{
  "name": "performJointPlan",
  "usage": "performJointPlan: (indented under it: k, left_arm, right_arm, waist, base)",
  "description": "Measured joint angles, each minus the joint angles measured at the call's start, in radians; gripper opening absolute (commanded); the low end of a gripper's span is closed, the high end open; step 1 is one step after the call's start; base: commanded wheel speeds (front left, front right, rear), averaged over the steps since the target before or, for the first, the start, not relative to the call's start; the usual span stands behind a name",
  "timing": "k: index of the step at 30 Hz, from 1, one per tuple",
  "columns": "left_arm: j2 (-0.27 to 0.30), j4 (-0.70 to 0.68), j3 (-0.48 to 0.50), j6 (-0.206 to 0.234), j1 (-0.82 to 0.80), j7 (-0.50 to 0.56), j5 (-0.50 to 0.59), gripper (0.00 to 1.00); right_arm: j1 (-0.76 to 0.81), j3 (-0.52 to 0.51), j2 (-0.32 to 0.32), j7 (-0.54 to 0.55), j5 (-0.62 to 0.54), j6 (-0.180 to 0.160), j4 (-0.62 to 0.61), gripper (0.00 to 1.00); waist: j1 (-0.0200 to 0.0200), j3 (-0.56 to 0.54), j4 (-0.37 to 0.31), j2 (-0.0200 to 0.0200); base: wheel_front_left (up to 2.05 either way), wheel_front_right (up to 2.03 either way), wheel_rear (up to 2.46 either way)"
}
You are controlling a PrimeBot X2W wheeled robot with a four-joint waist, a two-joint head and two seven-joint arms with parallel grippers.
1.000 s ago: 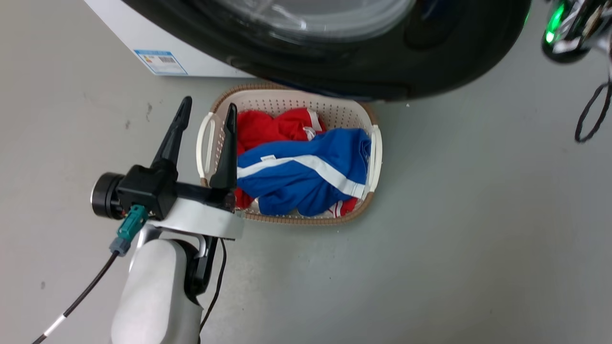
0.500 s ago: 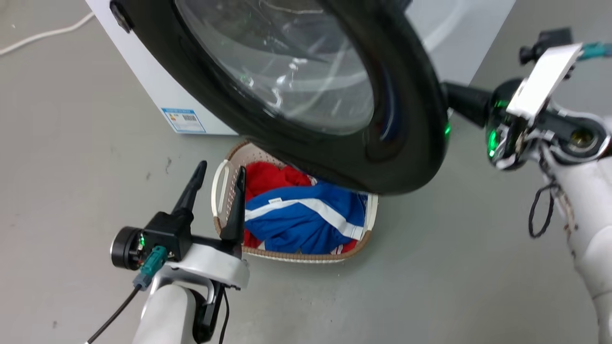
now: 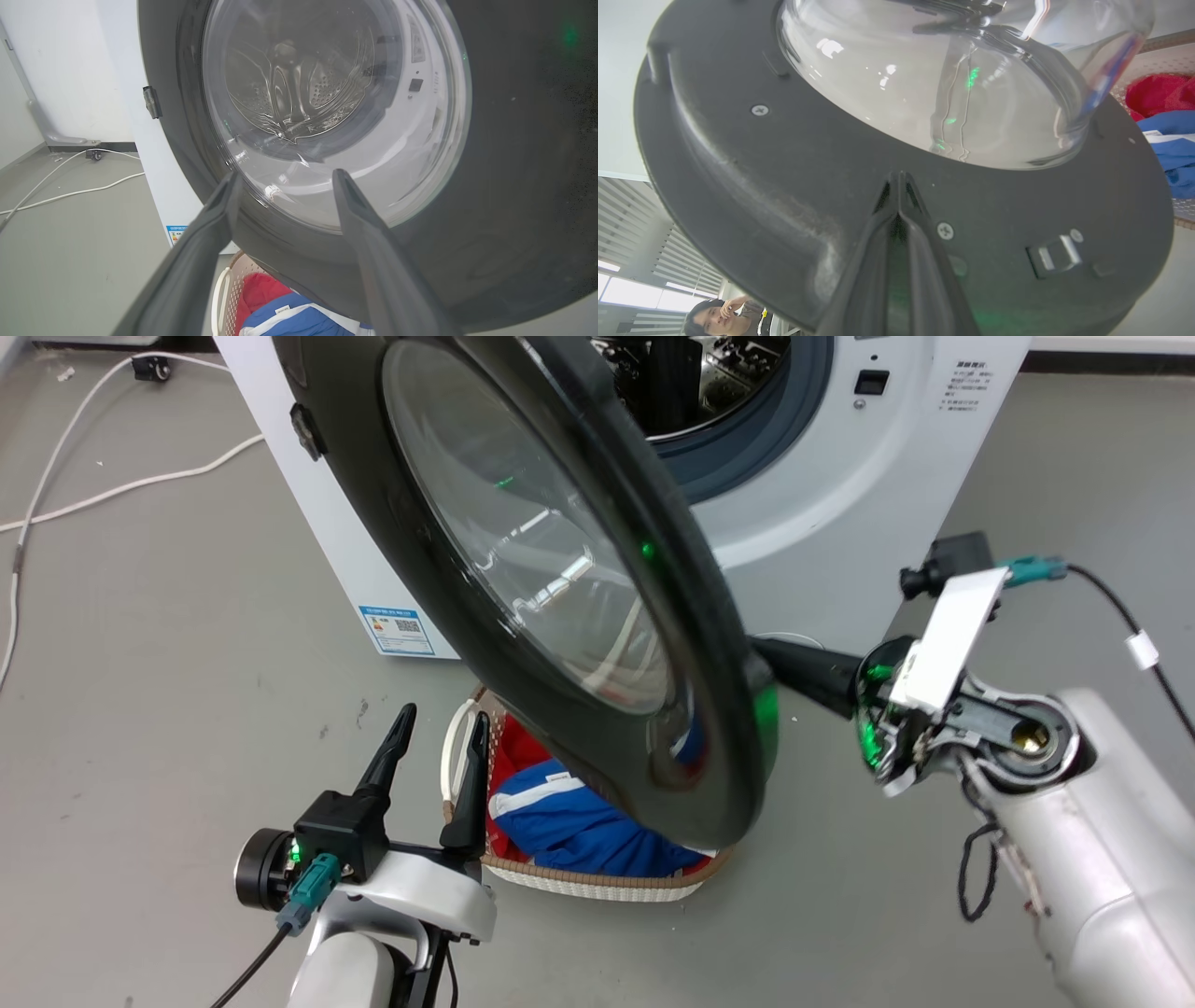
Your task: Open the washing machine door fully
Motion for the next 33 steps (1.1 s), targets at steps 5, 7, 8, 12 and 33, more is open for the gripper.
performJointPlan:
  k: [5, 7, 8, 12, 33]
  left_arm:
    - [0.0, 0.005, -0.004, 0.0, 0.008, 0.0, -0.003, 1.0]
    - [0.0, 0.009, -0.005, 0.0, 0.012, 0.0, -0.004, 1.0]
    - [0.0, 0.01, -0.004, 0.0, 0.015, 0.0, -0.004, 1.0]
    - [0.0, 0.013, -0.005, 0.0, 0.019, 0.0, -0.005, 1.0]
    - [0.0, 0.042, -0.011, 0.0, 0.049, 0.0, -0.016, 1.0]
  right_arm:
    - [0.058, 0.036, 0.026, -0.02, 0.019, 0.0, -0.055, 0.0]
    - [0.077, 0.056, 0.036, -0.026, 0.023, 0.0, -0.077, 0.0]
    - [0.088, 0.065, 0.042, -0.031, 0.026, 0.0, -0.088, 0.0]
    - [0.125, 0.099, 0.063, -0.05, 0.042, 0.0, -0.129, 0.0]
    - [0.294, 0.095, 0.023, -0.391, 0.048, 0.0, -0.289, 0.0]
  waist:
    - [0.0, -0.018, 0.004, 0.0]
    - [0.0, -0.025, 0.004, 0.0]
    - [0.0, -0.029, 0.003, 0.0]
    - [0.0, -0.039, 0.001, 0.0]
    - [0.0001, -0.099, -0.001, 0.0]
  base:
    - [0.0, 0.0, 0.0]
    - [0.0, 0.0, 0.0]
    - [0.0, 0.0, 0.0]
    - [0.0, 0.0, 0.0]
    - [0.0, 0.0, 0.0]
